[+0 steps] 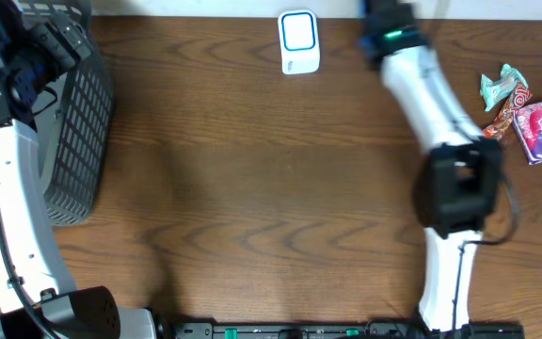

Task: Scan the item barcode
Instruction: 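Carry the orange packet right and drop it onto the pile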

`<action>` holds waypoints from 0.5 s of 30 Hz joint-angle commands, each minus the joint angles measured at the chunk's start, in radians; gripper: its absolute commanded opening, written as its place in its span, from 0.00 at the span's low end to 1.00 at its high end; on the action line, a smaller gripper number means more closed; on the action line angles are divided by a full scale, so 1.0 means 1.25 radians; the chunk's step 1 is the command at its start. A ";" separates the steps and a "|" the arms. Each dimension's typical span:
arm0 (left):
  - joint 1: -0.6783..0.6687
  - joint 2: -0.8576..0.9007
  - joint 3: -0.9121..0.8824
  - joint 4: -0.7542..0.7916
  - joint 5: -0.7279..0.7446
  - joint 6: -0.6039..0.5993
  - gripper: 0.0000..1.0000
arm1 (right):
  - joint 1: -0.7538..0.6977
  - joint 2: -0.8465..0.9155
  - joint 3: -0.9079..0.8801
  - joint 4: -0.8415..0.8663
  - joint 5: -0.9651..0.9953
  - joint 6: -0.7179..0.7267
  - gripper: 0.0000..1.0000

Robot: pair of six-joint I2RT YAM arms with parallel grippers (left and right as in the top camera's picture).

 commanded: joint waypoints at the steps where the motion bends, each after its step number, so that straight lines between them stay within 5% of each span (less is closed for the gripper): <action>1: 0.001 -0.008 0.006 -0.001 0.001 -0.007 0.98 | -0.103 -0.026 0.012 -0.095 0.075 0.051 0.02; 6: 0.001 -0.008 0.006 -0.001 0.001 -0.007 0.98 | -0.243 -0.020 -0.002 -0.227 -0.043 0.136 0.02; 15: 0.001 -0.008 0.006 -0.001 0.001 -0.007 0.98 | -0.385 -0.020 -0.006 -0.275 -0.216 0.182 0.31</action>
